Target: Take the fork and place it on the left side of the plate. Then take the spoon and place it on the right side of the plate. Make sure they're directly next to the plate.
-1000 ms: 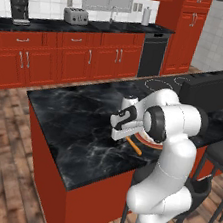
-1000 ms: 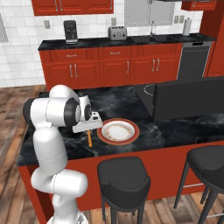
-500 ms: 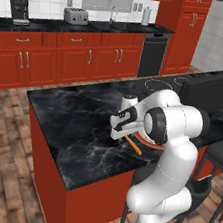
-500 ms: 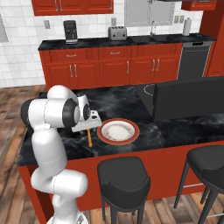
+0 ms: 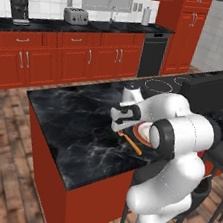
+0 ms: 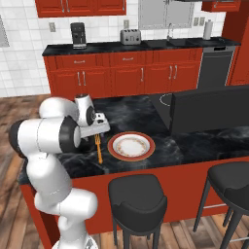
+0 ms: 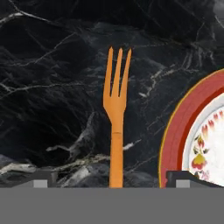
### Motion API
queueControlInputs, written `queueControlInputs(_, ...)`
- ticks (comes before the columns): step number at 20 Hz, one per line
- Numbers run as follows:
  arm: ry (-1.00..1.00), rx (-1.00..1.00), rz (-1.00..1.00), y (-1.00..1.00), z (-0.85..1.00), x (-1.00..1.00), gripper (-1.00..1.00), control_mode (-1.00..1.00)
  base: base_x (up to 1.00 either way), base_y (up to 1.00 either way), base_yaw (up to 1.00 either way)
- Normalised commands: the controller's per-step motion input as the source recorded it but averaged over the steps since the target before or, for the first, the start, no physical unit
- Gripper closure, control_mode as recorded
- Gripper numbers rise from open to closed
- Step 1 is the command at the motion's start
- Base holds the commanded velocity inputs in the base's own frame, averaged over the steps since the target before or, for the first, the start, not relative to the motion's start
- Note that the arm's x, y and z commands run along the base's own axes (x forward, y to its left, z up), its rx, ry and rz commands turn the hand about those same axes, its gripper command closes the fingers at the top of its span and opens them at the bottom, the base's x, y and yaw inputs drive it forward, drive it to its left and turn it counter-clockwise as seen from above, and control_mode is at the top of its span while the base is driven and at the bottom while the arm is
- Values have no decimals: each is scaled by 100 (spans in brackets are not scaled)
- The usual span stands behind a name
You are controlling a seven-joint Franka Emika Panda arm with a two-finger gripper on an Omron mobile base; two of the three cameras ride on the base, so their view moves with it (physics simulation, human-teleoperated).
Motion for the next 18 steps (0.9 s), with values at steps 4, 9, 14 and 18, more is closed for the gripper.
queueControlInputs(4, -2, 0, 0, 1, 68, -35, -100, -100, 0, 0, 0)
queueControlInputs(9, 0, 0, 0, 0, 59, -68, -100, -100, 0, 0, 0)
queueControlInputs(14, 0, 0, 0, 0, 61, -84, -100, -100, 0, 0, 0)
queueControlInputs(18, -2, 0, 0, -10, 47, -97, -100, -100, 0, 0, 0)
